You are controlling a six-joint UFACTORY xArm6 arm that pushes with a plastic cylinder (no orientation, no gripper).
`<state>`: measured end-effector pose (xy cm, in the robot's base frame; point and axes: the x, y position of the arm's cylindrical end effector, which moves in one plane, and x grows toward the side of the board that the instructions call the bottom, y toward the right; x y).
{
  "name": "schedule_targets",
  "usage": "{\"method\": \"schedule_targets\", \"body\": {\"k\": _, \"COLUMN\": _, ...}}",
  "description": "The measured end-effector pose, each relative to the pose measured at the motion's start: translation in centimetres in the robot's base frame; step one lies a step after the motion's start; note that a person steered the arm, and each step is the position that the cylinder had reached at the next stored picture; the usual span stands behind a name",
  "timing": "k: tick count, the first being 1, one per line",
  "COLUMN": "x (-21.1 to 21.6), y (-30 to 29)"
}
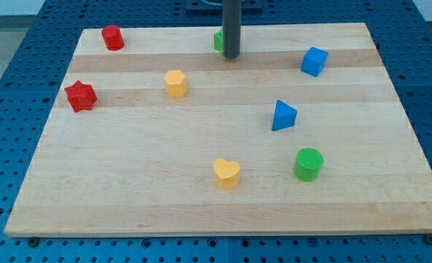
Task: Tap the green star
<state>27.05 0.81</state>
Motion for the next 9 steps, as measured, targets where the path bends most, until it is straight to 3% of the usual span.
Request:
{"method": "schedule_targets", "body": {"k": 3, "x": -1.6, "y": -1.4}}
{"method": "schedule_targets", "body": {"k": 6, "x": -2.5, "y": 7.2}}
{"method": "schedule_targets", "body": {"k": 9, "x": -5.0, "y": 5.4}}
